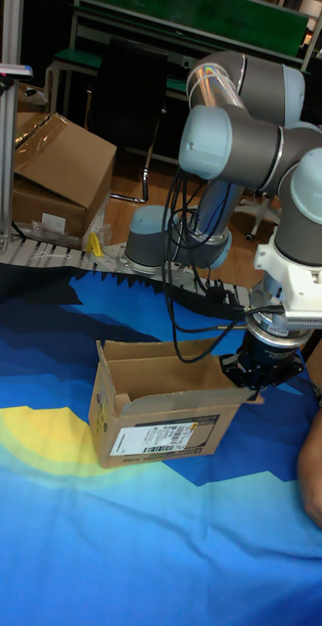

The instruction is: Open a box

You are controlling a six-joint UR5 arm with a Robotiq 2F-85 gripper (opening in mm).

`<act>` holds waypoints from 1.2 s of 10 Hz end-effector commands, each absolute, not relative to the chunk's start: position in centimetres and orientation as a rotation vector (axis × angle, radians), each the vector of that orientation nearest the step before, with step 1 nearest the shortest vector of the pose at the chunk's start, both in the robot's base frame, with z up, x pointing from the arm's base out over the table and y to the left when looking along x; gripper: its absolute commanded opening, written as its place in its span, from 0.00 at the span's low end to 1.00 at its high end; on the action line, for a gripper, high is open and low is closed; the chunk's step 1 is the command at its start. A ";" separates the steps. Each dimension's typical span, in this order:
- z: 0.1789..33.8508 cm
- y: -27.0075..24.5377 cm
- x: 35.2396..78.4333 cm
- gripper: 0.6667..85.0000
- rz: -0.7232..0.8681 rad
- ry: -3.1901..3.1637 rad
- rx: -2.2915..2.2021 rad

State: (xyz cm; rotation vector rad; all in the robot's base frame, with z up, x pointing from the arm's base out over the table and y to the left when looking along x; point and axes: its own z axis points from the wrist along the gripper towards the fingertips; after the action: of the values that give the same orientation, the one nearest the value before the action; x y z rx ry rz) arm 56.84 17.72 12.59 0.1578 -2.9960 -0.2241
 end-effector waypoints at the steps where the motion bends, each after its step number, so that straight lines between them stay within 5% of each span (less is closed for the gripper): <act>1: 11.5 17.5 57.0 0.01 -0.170 -3.017 0.151; 5: 13.5 17.1 56.2 0.01 -0.024 -3.001 0.100; 12: 16.5 15.8 55.2 0.01 -0.041 -2.970 0.116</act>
State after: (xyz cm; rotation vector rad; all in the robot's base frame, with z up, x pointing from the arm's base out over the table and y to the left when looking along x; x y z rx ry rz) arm 55.75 16.79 14.87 0.1026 -2.9866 -0.0342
